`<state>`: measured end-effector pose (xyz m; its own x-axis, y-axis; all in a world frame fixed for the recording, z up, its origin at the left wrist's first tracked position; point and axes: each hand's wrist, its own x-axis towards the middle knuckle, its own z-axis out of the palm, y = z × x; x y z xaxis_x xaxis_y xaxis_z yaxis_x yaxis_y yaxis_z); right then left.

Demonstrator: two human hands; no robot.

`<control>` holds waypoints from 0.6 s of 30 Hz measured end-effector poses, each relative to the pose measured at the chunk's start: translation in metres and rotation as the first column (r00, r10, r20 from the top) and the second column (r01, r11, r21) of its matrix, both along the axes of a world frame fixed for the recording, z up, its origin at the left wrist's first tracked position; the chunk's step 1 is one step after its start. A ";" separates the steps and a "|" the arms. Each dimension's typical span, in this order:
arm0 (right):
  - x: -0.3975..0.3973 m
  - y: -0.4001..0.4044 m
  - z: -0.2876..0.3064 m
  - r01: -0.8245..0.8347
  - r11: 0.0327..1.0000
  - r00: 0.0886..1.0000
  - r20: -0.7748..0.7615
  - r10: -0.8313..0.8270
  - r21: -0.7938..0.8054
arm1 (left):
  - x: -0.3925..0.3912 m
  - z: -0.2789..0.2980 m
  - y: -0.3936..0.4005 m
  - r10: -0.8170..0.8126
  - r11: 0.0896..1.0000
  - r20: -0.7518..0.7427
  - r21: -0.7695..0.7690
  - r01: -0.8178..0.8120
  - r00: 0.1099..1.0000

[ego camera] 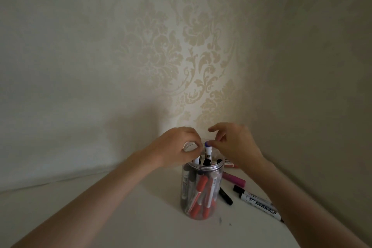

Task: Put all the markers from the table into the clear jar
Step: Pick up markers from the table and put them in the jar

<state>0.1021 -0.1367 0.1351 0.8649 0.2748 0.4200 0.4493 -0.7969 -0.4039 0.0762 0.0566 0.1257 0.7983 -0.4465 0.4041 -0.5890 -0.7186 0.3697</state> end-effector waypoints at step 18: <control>-0.034 -0.132 -0.135 0.167 0.948 0.919 -0.307 -0.249 -0.269 | 0.007 -0.010 -0.005 0.099 0.991 -0.154 0.100 -0.084 0.983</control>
